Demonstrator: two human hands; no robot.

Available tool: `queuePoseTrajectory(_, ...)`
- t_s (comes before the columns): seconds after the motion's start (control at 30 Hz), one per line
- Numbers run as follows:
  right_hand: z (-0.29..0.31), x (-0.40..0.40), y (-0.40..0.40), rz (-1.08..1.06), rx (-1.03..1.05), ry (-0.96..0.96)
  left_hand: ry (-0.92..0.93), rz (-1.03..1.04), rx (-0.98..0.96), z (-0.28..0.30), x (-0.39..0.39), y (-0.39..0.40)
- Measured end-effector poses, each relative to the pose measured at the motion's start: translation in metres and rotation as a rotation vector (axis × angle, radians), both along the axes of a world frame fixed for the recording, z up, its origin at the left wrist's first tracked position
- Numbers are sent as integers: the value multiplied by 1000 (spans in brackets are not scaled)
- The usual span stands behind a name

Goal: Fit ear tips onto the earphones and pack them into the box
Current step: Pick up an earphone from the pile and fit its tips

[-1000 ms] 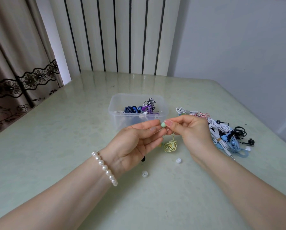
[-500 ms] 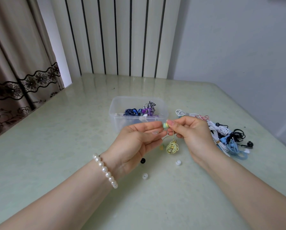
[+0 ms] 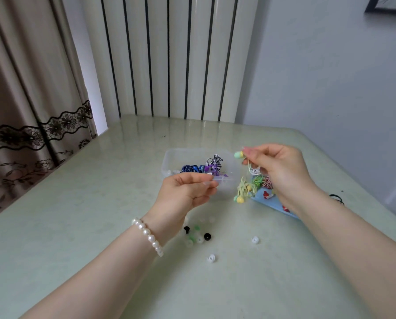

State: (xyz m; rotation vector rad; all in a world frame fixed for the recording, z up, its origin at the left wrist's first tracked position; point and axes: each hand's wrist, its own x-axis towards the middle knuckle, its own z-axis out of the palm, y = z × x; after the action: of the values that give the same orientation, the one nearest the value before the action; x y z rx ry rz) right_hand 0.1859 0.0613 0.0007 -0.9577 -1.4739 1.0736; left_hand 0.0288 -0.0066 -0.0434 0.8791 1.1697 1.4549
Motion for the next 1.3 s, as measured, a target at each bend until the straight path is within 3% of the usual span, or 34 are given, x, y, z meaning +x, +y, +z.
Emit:
queuePoseTrajectory(0.2, 41, -26, 23, 16, 64, 36, 79, 2, -45, -2, -9, 2)
queuePoseTrajectory(0.5, -7, -44, 50, -87, 11, -154, 228, -4, -52, -3, -9, 3)
queuePoseTrajectory(0.6, -17, -38, 55, -120, 40, -317, 255, -2, -51, -3, -8, 3)
queuePoseTrajectory(0.77, -31, -25, 60, -124, 162, -762, 348, -8, -55, -6, -8, 3)
queuePoseTrajectory(0.93, -22, -5, 48, -184, 249, -614, 469, -34, -55, -10, -10, 4)
queuePoseTrajectory(1.03, -10, 16, 31, -40, 113, -580, 567, -46, -60, -11, -11, 5)
queuePoseTrajectory(1.2, -12, 38, 7, 346, -69, -975, 752, -87, -64, -14, -11, 4)
queuePoseTrajectory(1.3, -23, 41, 0, 523, -136, -1050, 853, -113, -70, -14, -10, 3)
